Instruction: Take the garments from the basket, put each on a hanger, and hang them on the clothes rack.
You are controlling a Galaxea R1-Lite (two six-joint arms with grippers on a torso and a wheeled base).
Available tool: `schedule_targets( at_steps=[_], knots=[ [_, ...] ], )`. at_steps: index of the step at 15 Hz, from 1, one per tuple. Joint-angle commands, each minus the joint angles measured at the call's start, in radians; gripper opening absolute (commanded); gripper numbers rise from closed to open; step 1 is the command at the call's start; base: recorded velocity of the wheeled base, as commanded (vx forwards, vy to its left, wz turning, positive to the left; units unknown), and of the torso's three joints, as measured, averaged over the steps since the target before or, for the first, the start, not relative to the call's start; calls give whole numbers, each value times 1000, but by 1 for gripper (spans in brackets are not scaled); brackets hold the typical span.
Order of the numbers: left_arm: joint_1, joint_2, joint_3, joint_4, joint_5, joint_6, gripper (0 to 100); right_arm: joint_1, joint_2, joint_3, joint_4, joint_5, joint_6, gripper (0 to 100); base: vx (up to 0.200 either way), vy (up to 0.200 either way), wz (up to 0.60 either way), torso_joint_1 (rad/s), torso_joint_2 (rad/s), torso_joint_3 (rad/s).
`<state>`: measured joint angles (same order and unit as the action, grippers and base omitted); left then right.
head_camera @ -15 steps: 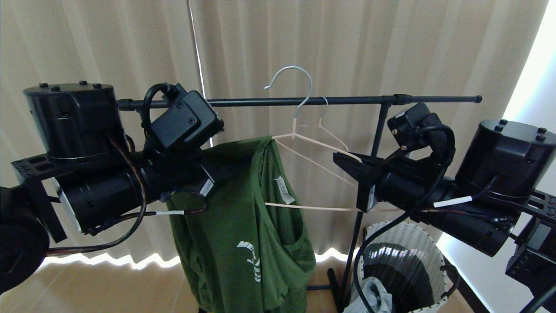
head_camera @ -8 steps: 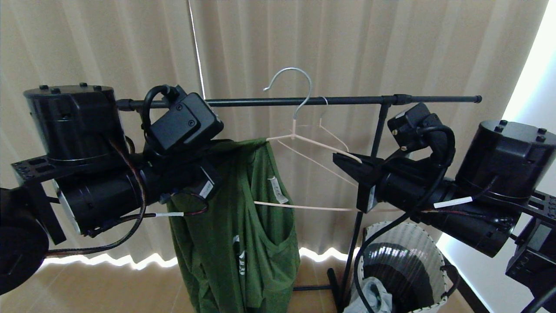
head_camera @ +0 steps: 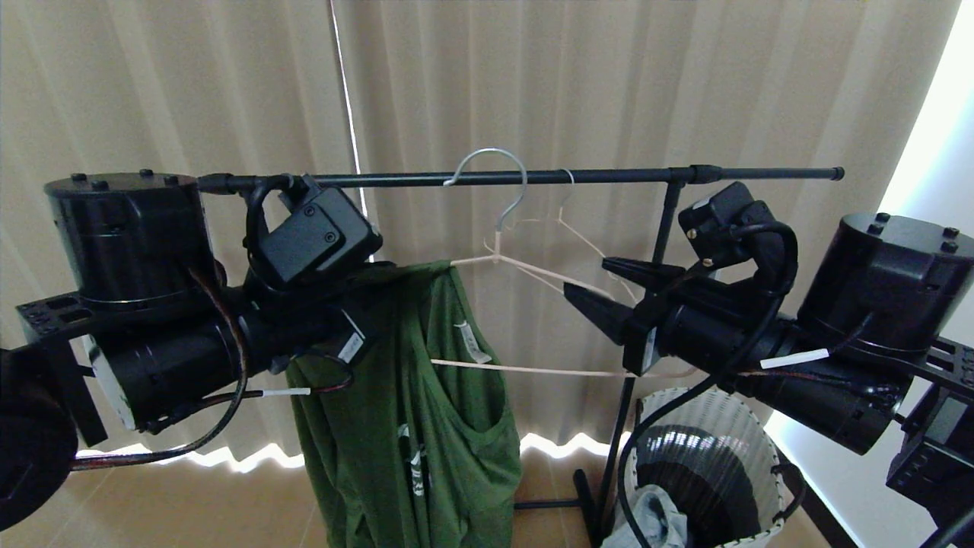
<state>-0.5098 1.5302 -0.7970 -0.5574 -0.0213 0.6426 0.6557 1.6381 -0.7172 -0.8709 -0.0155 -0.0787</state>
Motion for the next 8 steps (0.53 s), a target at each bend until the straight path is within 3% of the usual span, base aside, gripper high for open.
schedule_targets(
  at_steps=[1,4,8],
  knots=[
    [25,-2,1,-2,38,-1,0,1,-1,4,3,-3,-3,100,0,0,0,0,0,0],
    [31,-4,2,-2,150,-12,0,2,5,27,-10,3,-1,100,0,0,0,0,0,0],
    [31,-9,-1,-4,227,-49,0,48,29,71,-91,5,-1,100,0,0,0,0,0,0]
  ],
)
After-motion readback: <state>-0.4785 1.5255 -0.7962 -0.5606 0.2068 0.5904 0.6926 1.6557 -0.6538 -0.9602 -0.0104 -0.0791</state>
